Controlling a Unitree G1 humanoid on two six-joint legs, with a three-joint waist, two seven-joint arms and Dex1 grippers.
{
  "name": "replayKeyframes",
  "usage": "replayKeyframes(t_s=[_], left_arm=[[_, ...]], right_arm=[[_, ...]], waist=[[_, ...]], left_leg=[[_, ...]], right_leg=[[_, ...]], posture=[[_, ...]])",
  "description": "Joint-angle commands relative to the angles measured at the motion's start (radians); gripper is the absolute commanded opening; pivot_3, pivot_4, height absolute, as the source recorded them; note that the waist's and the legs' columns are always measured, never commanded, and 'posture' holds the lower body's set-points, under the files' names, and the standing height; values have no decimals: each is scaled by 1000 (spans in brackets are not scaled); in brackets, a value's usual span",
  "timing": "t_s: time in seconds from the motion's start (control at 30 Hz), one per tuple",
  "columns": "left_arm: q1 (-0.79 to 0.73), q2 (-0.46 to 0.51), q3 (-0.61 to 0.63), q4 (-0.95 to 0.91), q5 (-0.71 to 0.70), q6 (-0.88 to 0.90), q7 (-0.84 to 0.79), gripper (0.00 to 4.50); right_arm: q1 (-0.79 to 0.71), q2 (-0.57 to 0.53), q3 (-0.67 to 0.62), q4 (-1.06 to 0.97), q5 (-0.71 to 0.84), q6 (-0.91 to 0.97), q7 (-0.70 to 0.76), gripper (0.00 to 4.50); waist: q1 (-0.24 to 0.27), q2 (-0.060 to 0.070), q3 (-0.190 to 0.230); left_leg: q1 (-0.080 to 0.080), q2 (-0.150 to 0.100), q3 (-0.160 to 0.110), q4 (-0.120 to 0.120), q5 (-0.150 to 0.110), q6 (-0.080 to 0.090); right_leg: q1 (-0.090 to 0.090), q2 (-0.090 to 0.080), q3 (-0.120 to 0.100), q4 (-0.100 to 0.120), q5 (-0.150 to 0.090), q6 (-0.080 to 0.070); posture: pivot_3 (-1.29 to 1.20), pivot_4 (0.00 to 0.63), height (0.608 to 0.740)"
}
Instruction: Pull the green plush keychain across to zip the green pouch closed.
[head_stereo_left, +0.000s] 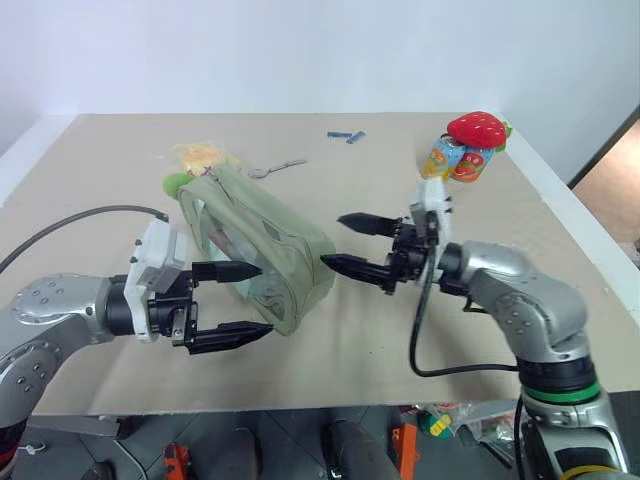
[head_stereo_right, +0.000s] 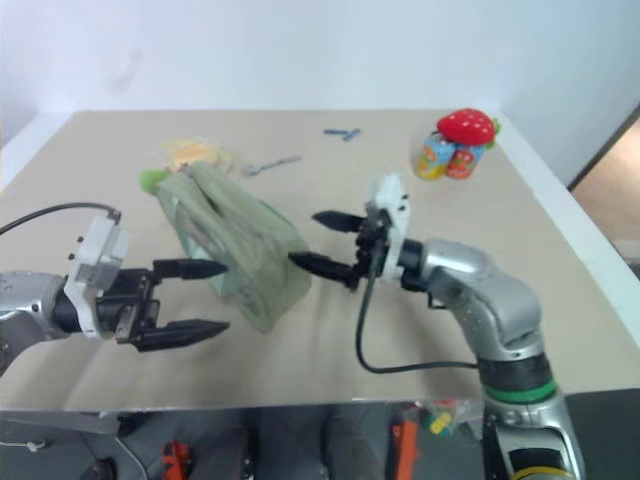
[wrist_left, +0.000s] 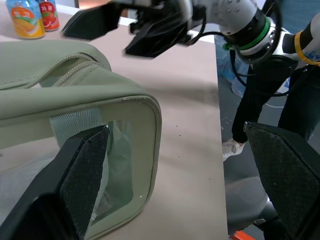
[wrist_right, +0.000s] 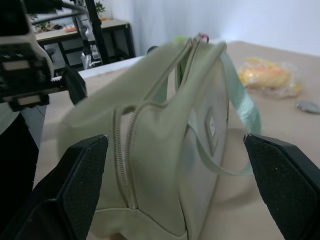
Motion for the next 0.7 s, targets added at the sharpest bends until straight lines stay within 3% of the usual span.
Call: replayKeyframes(t_s=[0.03, 0.07, 0.17, 0.5, 0.53, 0.7], left_arm=[[-11, 11, -3, -4, 34, -27, -11, 4475], [-10, 9, -4, -3, 41, -30, -9, 4475], [-5, 0, -5, -9, 48, -34, 0, 4500], [8, -22, -6, -16, 57, -42, 26, 4500], [7, -23, -7, -17, 58, -43, 27, 4500], [-4, -27, -17, -7, 65, -46, 25, 4500]], right_arm=[[-26, 18, 5, 20, -29, -31, 3, 4500], [-28, 24, 9, 26, -35, -34, 6, 4500], [-30, 31, 8, 33, -33, -22, 20, 3707], [-28, 43, 43, 16, -11, 2, 91, 259], [-32, 43, 47, 15, -15, -4, 102, 38], [-94, -15, 99, 50, -104, -100, 223, 38]], waist=[[0, 0, 0], [0, 0, 0], [0, 0, 0], [0, 0, 0], [0, 0, 0], [0, 0, 0]], left_leg=[[0, 0, 0, 0, 0, 0], [-1, 0, 0, 0, 0, 0], [-1, 0, 0, 0, 0, 0], [-1, 0, -1, 0, 0, 0], [-1, 0, -1, 0, 0, 0], [-1, 0, 0, 0, 0, 0]], right_leg=[[0, 0, 0, 0, 0, 0], [0, 0, 0, 0, 0, 0], [-1, 0, 0, 0, 0, 0], [-1, 1, 0, 0, 0, 0], [-1, 1, 0, 0, 0, 0], [-1, 1, 0, 0, 0, 0]], posture=[[0, 150, 740], [0, 150, 740], [0, 150, 740], [0, 150, 740], [0, 150, 740], [0, 150, 740]])
